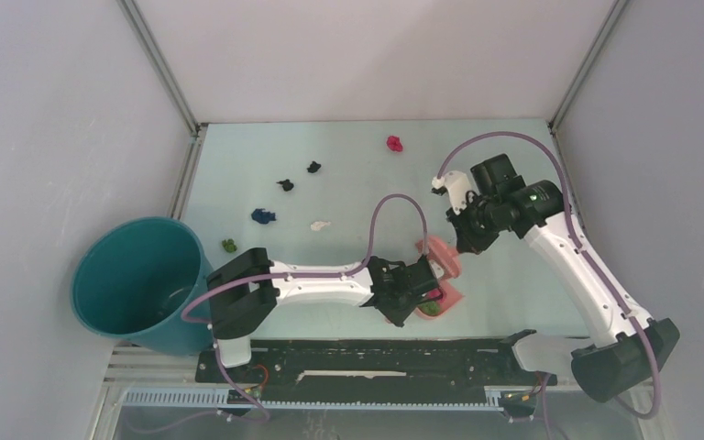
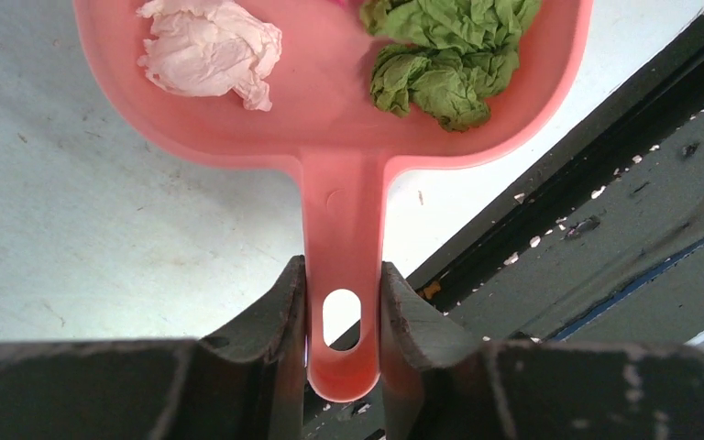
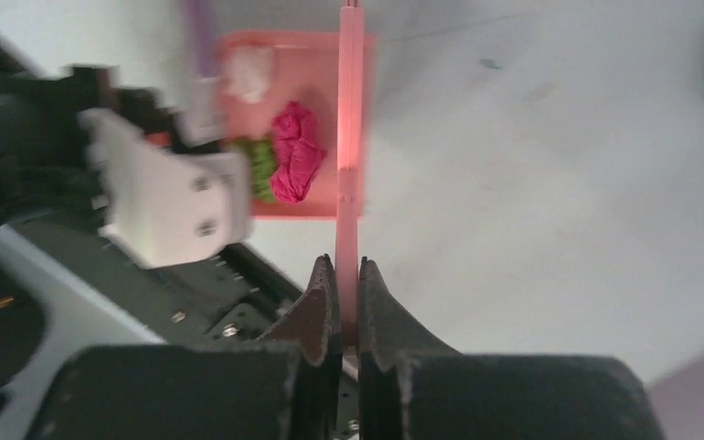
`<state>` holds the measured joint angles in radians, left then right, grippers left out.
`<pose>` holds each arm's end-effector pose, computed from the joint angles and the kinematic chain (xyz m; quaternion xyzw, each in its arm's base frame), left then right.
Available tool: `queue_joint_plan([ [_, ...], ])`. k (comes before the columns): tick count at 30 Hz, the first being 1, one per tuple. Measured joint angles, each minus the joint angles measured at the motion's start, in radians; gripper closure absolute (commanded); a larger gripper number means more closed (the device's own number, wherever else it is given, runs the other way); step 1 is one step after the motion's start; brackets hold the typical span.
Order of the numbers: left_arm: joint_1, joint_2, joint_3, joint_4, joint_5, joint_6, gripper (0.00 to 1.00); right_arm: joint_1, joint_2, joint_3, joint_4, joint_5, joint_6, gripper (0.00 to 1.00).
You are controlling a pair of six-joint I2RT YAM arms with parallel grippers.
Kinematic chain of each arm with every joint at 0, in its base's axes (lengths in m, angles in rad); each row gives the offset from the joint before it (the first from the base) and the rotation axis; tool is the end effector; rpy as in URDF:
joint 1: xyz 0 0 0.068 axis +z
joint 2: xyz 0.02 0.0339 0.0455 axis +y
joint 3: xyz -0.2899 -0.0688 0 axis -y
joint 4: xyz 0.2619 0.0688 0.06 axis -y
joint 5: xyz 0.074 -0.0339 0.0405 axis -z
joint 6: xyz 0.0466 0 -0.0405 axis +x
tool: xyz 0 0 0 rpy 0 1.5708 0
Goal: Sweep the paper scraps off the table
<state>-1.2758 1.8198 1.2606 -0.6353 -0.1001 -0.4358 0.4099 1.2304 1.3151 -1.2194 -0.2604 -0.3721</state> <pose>0.1177 -0.3713 0.1944 0.3915 0.8997 -0.1088 0.1596 0.2056 0.1024 0.3608 -0.3949 0.8843 0.1308 0.2121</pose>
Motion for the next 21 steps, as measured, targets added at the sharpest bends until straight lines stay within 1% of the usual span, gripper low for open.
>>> queue_joint_plan([
  [2, 0.0, 0.0, -0.004, 0.011, 0.003, 0.0, 1.0, -0.014, -0.006, 0.0, 0.028, 0.084, -0.007, 1.0],
  [5, 0.0, -0.004, -0.026, 0.039, 0.008, -0.001, 1.0, -0.071, 0.009, 0.022, 0.072, 0.218, -0.031, 1.0],
  [9, -0.003, -0.024, -0.062, 0.058, 0.011, -0.008, 1.0, -0.182, 0.103, 0.133, 0.129, 0.357, -0.077, 1.0],
  [14, -0.012, -0.054, -0.078, 0.068, 0.011, -0.012, 1.0, -0.283, 0.256, 0.254, 0.201, 0.421, -0.139, 1.0],
  [17, -0.019, -0.07, -0.088, 0.063, 0.012, -0.019, 1.0, -0.312, 0.365, 0.33, 0.24, 0.46, -0.174, 1.0],
  [21, -0.021, -0.072, -0.088, 0.038, 0.023, -0.028, 1.0, -0.32, 0.473, 0.368, 0.309, 0.515, -0.236, 1.0],
])
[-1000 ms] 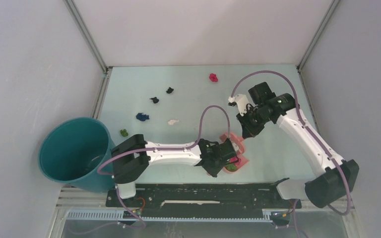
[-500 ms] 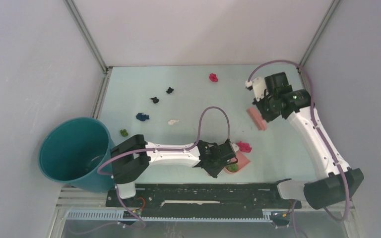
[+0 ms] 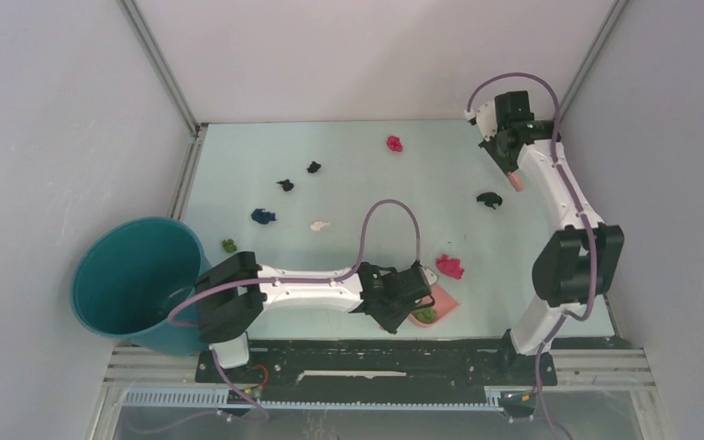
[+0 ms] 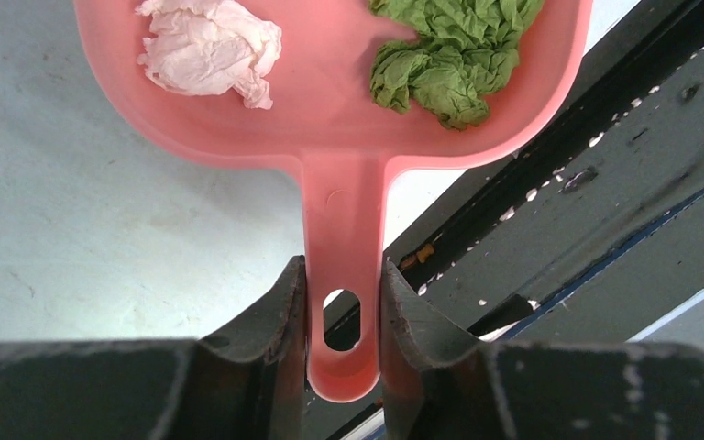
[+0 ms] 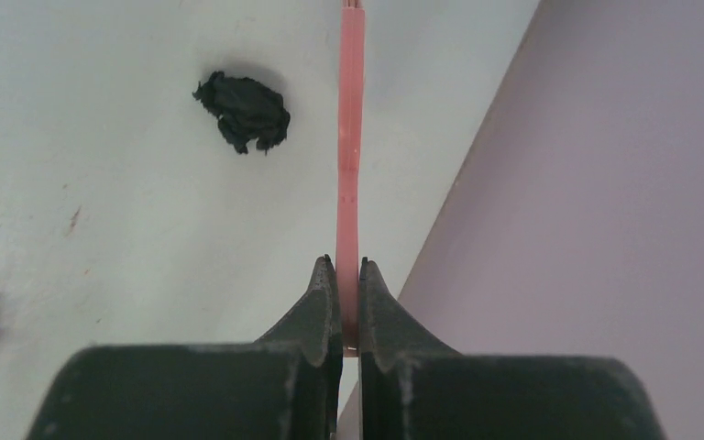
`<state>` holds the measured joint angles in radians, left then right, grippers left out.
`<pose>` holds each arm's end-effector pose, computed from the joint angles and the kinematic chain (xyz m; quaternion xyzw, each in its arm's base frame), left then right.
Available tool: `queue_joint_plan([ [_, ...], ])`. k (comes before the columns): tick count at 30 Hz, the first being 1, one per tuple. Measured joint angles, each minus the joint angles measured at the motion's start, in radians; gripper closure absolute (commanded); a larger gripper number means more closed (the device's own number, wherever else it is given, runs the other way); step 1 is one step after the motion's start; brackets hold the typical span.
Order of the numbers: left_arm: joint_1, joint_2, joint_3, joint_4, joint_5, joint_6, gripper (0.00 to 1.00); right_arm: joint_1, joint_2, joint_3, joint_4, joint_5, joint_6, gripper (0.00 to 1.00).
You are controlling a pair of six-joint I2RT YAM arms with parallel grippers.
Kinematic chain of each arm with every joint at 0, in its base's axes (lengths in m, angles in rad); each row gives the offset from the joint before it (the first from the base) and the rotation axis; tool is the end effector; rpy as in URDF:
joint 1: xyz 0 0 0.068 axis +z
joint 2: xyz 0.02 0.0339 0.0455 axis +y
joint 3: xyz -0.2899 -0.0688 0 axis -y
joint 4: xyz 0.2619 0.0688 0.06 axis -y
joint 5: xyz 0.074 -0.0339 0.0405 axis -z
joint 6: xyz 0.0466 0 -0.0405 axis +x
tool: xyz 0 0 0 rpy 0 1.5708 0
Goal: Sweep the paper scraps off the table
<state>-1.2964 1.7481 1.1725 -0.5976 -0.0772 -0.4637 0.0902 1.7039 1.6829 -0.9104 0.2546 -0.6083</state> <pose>0.1038 -0.3553 0.1956 0.3892 0.8990 -0.1280 0.1549 0.3921 0.0237 0.3598 -0.2847 0.8985 -0.1964 0.2705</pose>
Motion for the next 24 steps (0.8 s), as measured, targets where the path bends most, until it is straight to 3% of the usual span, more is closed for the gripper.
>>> queue_joint_plan([
  [6, 0.0, 0.0, 0.007, -0.038, 0.002, 0.0, 1.0, 0.023, 0.126, 0.021, 0.01, -0.002, -0.076, 1.0],
  [10, 0.0, 0.0, 0.008, -0.04, 0.002, 0.0, 1.0, 0.097, 0.114, -0.028, -0.017, -0.02, -0.083, 1.0],
  [24, 0.007, 0.07, 0.071, -0.047, 0.002, 0.002, 1.0, 0.374, -0.217, -0.321, -0.211, -0.179, 0.049, 1.0],
])
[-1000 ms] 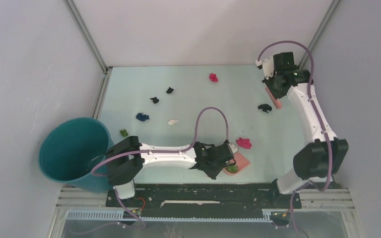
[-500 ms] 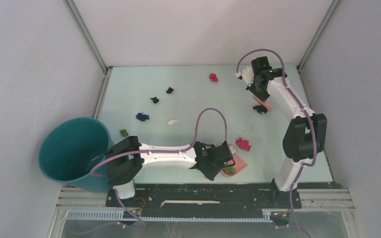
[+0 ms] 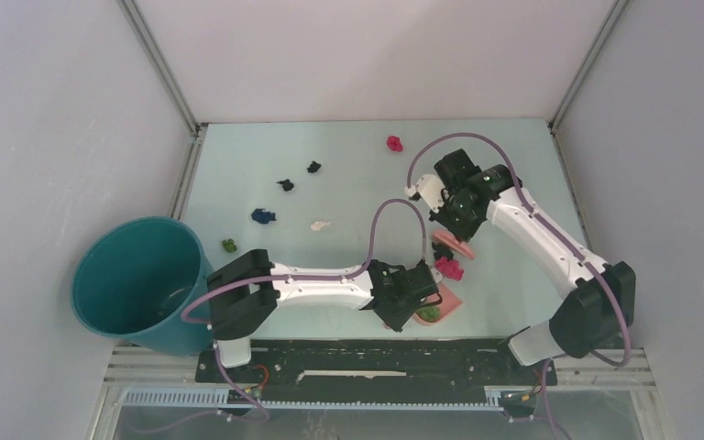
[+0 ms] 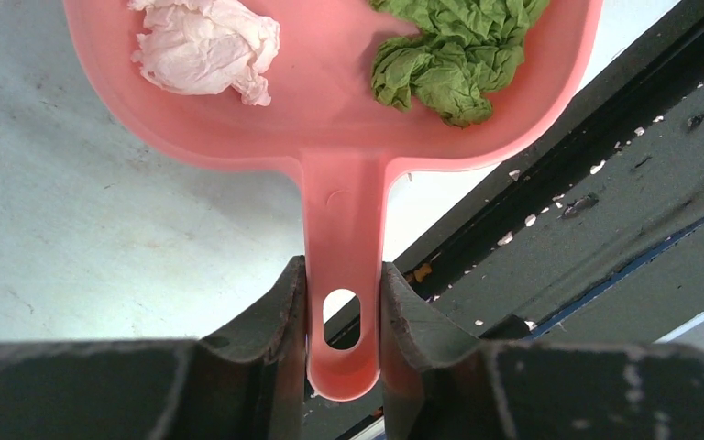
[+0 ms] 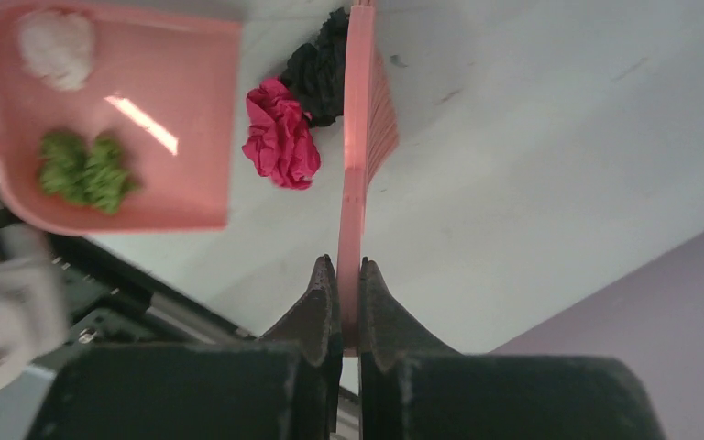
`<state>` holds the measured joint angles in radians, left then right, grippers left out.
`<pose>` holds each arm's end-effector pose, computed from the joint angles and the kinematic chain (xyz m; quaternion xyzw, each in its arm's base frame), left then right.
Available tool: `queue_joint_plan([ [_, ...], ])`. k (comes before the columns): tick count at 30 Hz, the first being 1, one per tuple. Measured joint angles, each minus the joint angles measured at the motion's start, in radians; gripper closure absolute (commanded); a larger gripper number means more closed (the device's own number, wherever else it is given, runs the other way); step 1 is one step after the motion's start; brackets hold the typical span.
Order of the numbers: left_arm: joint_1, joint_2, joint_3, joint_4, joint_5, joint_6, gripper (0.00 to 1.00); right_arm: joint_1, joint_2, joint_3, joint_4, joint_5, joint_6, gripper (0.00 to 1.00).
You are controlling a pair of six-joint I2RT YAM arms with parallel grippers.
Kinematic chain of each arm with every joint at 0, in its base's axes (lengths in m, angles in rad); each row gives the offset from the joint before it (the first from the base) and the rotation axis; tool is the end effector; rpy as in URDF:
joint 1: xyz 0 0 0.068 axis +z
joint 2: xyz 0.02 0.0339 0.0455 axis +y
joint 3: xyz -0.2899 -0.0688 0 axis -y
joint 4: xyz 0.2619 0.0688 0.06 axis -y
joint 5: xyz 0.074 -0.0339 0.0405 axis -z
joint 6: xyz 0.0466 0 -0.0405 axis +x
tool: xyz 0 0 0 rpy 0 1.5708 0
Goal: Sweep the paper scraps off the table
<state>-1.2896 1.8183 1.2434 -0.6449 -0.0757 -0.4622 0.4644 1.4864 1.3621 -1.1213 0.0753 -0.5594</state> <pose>0.1102 -0.3688 0.1894 0.3895 0.9036 -0.1102 0.1403 0.2710 0.1318 0.3153 -0.4777 0.8627 -0.0448 0.1598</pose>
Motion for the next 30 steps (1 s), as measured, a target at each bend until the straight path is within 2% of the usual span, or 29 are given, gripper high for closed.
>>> queue_joint_plan([
  [12, 0.003, 0.002, 0.0, 0.014, 0.0, -0.003, 1.0, 0.12, -0.077, -0.021, -0.101, -0.13, 0.189, 1.0],
  [25, 0.003, 0.002, -0.01, 0.051, 0.0, -0.008, 1.0, 0.1, -0.113, -0.018, -0.139, -0.209, 0.26, 1.0],
  [30, 0.003, 0.002, -0.011, 0.07, 0.0, -0.008, 1.0, 0.087, -0.118, -0.018, -0.133, -0.184, 0.259, 1.0],
])
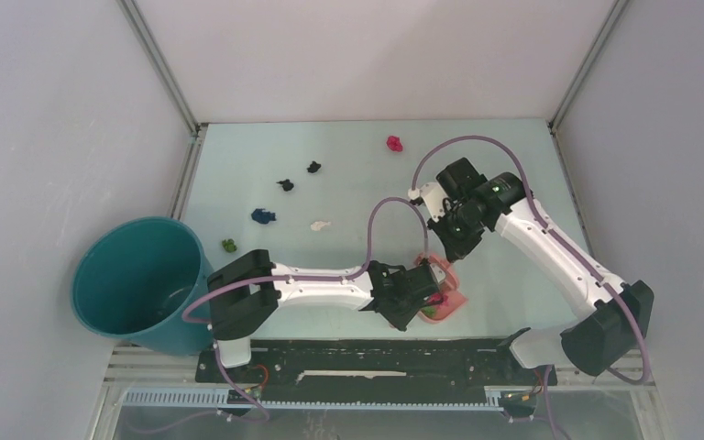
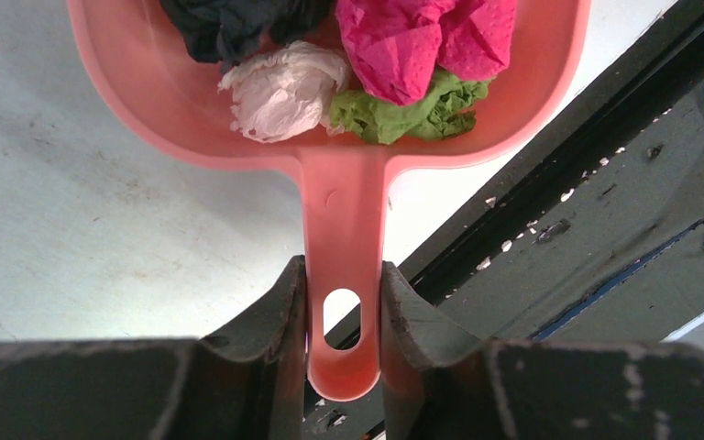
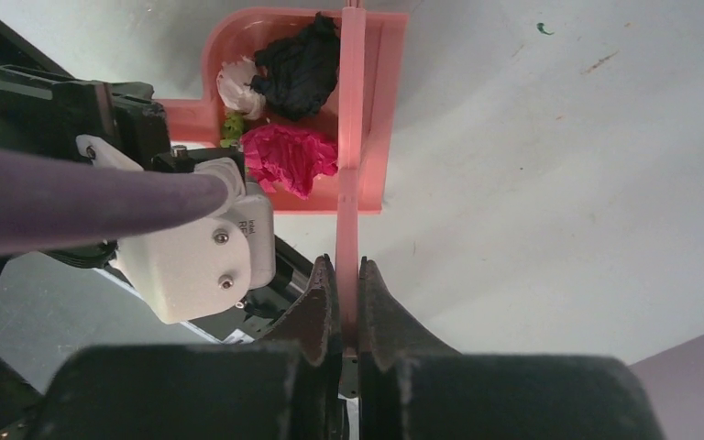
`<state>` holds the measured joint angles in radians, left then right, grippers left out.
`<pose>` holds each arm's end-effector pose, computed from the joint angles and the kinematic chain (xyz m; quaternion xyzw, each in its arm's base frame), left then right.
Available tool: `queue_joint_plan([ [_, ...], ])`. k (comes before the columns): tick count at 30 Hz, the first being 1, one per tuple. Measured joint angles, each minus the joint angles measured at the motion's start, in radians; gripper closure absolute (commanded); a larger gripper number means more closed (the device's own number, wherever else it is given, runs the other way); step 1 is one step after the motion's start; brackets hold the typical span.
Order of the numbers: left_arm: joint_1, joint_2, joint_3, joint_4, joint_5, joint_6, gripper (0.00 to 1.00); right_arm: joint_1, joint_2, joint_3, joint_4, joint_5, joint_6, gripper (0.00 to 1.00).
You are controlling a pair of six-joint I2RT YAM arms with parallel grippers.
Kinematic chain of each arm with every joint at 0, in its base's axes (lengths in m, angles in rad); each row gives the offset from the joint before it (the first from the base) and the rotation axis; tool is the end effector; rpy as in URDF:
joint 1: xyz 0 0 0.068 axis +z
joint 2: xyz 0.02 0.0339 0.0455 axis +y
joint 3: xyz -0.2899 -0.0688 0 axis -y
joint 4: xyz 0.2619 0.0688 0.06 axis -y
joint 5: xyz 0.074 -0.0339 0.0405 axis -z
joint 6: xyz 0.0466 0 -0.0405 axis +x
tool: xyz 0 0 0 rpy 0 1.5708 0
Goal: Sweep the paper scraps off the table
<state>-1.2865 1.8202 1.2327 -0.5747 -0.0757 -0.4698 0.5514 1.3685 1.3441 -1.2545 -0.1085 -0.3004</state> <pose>0.1130 -0.3740 0.1887 0.3815 0.9011 -0.1324 0.1580 0.2185 0.1403 0.3358 -0.4153 0.8964 0.0714 0.1374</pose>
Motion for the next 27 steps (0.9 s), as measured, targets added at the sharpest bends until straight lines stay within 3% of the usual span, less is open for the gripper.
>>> queue_joint_plan([
  [27, 0.0, -0.002, -0.053, 0.122, -0.023, 0.0, 1.0, -0.116, -0.049, 0.033, -0.031, 0.017, -0.085, 1.0],
])
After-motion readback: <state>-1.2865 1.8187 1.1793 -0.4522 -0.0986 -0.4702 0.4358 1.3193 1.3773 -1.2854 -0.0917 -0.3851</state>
